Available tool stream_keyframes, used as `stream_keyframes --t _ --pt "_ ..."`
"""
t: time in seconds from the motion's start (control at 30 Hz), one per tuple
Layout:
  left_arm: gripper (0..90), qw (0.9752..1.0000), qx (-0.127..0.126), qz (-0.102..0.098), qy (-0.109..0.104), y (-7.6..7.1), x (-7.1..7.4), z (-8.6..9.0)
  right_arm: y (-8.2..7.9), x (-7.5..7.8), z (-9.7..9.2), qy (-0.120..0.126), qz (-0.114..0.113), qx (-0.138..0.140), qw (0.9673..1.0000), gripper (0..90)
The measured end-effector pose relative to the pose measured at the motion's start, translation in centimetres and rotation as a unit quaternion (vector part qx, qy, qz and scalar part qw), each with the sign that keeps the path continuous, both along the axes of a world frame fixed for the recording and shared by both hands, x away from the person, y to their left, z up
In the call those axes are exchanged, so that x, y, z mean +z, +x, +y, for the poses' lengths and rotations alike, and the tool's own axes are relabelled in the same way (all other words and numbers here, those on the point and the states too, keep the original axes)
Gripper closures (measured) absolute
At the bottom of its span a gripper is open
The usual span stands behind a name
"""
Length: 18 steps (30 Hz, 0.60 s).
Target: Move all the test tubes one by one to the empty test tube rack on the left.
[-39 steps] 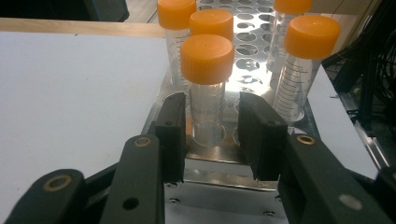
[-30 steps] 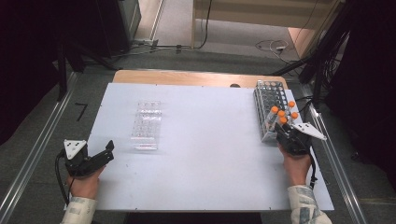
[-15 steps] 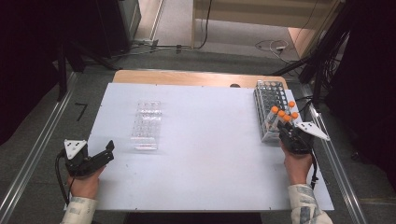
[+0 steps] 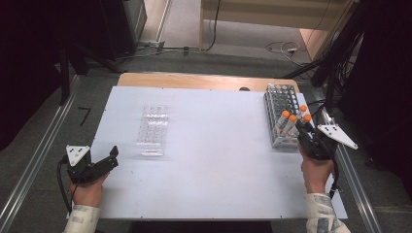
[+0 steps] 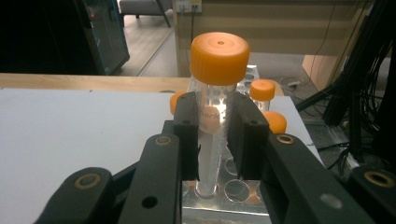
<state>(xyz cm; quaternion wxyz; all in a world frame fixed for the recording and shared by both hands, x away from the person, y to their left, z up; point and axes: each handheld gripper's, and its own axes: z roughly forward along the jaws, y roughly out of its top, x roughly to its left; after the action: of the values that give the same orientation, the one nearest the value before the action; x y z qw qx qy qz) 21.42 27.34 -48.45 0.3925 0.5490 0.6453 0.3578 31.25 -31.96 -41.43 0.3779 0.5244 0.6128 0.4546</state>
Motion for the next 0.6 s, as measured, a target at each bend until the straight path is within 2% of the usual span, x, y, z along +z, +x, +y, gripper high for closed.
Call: stream_keyframes --t 0.1,0.27,0.5,0.6 --pt "10.2 0.9999 -0.003 -0.008 0.006 -0.3 0.4 -0.2 -0.8 0.8 0.0 0.005 -0.005 0.004 1.0 72.6" --pt "10.2 0.9998 -0.01 -0.018 0.003 -0.6 1.0 -0.6 -1.5 1.2 0.4 0.001 -0.001 0.02 0.9998 72.6" --pt "10.6 0.9987 -0.037 -0.034 -0.006 -0.9 2.3 -1.7 -2.2 1.5 1.7 0.002 0.001 0.052 0.9987 72.6" --pt "10.6 0.9972 -0.064 -0.037 -0.012 -0.9 2.9 -2.7 -2.3 1.3 3.0 0.0 0.006 0.077 0.997 72.6"
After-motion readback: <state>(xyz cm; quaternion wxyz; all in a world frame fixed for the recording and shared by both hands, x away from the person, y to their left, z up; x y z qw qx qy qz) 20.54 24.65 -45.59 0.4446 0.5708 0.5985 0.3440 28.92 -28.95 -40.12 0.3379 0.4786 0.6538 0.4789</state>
